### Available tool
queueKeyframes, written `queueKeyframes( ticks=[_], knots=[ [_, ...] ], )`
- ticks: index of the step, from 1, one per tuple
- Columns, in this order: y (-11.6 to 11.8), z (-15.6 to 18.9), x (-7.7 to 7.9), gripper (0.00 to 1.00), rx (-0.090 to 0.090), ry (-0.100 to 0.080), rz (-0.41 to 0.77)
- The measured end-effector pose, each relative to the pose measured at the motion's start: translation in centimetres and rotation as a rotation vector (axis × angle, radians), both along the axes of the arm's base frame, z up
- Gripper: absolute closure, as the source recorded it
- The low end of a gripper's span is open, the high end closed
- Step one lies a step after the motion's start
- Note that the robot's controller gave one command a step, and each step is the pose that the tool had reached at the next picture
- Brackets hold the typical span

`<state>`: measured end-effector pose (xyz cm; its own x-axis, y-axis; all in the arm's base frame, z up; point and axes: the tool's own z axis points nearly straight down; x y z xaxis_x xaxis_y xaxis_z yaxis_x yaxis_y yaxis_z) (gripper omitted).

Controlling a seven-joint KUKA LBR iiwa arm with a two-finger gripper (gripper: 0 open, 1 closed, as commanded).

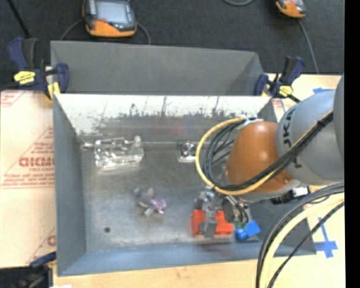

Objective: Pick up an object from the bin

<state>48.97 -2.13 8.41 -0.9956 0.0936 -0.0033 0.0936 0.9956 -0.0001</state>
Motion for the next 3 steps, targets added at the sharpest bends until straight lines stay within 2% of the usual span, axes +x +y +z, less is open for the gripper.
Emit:
queueKeyframes(
  ticks=[1, 2, 3],
  knots=[
    [-1.2, 4.2, 0.9, 1.0, -0.002, -0.004, 0.067],
    [-1.1, 4.0, 0.7, 0.0, -0.001, 0.0, 0.067],
    [-2.0, -1.0, -1.2, 0.0, -0.002, -0.017, 0.183]
  ],
)
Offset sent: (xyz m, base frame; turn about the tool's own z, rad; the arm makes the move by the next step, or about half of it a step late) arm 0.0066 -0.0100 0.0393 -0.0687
